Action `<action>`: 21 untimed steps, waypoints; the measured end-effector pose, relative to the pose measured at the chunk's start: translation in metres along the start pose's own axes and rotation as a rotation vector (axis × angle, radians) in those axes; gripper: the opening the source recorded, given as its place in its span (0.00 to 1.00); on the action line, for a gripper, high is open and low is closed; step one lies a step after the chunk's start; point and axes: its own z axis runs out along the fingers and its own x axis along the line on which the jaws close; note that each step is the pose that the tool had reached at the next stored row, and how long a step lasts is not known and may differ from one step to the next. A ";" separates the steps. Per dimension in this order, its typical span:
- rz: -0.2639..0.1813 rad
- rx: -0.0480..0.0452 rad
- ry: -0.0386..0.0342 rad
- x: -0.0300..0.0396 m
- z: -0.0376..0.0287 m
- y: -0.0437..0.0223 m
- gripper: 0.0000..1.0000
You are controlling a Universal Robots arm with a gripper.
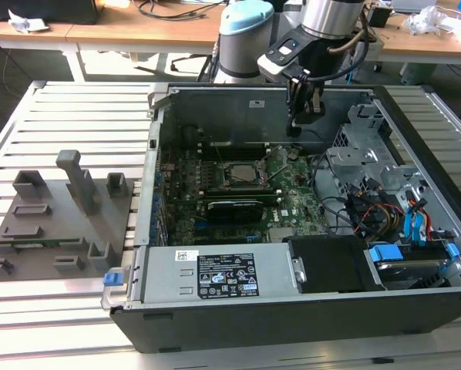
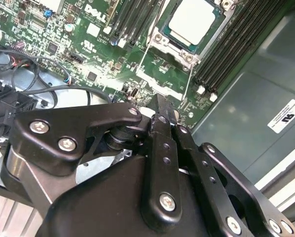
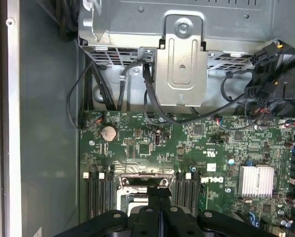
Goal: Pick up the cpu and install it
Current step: 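Close the cpu cover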
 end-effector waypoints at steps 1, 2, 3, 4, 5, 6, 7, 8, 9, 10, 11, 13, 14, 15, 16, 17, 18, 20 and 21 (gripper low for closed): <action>0.000 0.0000 0.0000 0.0000 0.0010 0.0011 0.11; 0.000 0.0000 0.0000 0.0001 0.0020 0.0020 0.11; 0.000 0.0000 0.0001 0.0001 0.0027 0.0026 0.11; 0.000 0.0000 0.0000 0.0001 0.0039 0.0036 0.11; 0.000 0.0000 0.0000 0.0001 0.0051 0.0046 0.11; 0.000 0.0000 0.0000 0.0001 0.0057 0.0052 0.11; 0.000 0.0000 0.0000 0.0001 0.0066 0.0060 0.11; 0.000 0.0000 0.0000 0.0001 0.0076 0.0070 0.11; 0.000 0.0000 0.0000 0.0002 0.0081 0.0076 0.11; 0.000 0.0000 0.0000 0.0002 0.0086 0.0082 0.11; 0.000 0.0000 0.0000 0.0002 0.0097 0.0093 0.11; 0.000 0.0000 0.0000 0.0003 0.0129 0.0107 0.11; 0.000 0.0000 0.0001 0.0004 0.0145 0.0111 0.11; 0.000 0.0000 0.0000 0.0004 0.0154 0.0113 0.11; 0.000 0.0000 0.0000 0.0004 0.0172 0.0118 0.11; 0.000 0.0000 0.0000 0.0005 0.0192 0.0126 0.11; 0.000 0.0000 0.0001 0.0006 0.0203 0.0133 0.11; 0.000 0.0000 -0.0002 0.0010 0.0267 0.0162 0.11; 0.000 0.0000 -0.0001 0.0010 0.0283 0.0167 0.11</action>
